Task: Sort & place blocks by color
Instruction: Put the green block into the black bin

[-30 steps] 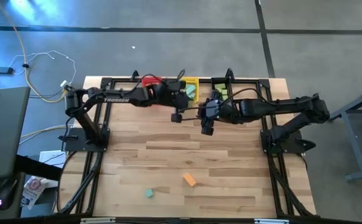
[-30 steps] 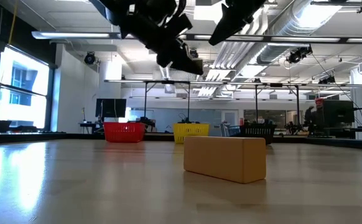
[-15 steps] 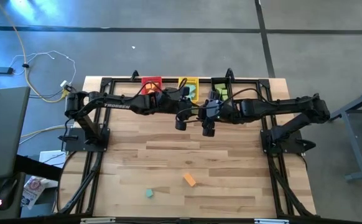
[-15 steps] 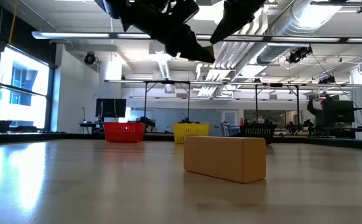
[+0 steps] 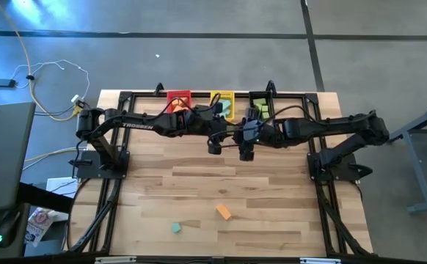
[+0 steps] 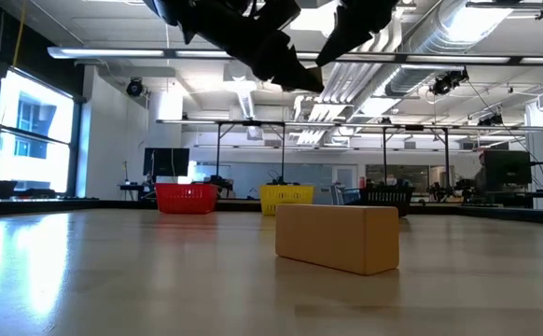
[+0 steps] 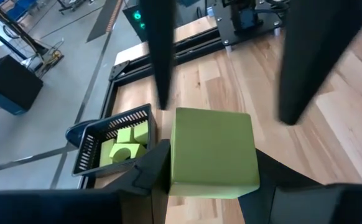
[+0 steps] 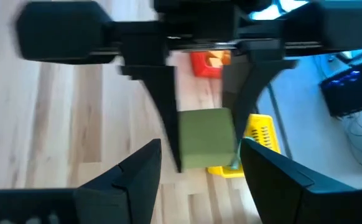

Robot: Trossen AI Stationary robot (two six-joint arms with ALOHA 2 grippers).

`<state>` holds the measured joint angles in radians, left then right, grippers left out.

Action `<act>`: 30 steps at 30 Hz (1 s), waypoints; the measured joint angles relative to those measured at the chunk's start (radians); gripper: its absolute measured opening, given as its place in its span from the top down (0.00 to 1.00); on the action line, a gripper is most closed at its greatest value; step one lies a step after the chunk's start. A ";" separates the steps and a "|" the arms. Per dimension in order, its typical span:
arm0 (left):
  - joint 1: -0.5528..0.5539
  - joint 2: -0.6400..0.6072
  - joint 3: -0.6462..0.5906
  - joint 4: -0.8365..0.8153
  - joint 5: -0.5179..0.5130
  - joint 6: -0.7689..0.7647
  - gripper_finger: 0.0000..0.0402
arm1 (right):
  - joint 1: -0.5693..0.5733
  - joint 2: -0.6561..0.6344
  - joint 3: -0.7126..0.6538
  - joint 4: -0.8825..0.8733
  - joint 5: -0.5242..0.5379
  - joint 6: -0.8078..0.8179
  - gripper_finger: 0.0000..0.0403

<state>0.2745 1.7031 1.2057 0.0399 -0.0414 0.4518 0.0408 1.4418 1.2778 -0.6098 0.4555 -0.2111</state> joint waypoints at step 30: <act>-0.028 -0.002 0.000 0.045 0.010 0.002 0.70 | 0.001 0.000 0.000 -0.002 -0.036 0.028 0.71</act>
<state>0.2462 1.7012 1.2057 0.0845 -0.0312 0.4535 0.0414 1.4418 1.2778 -0.6117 0.4194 -0.1834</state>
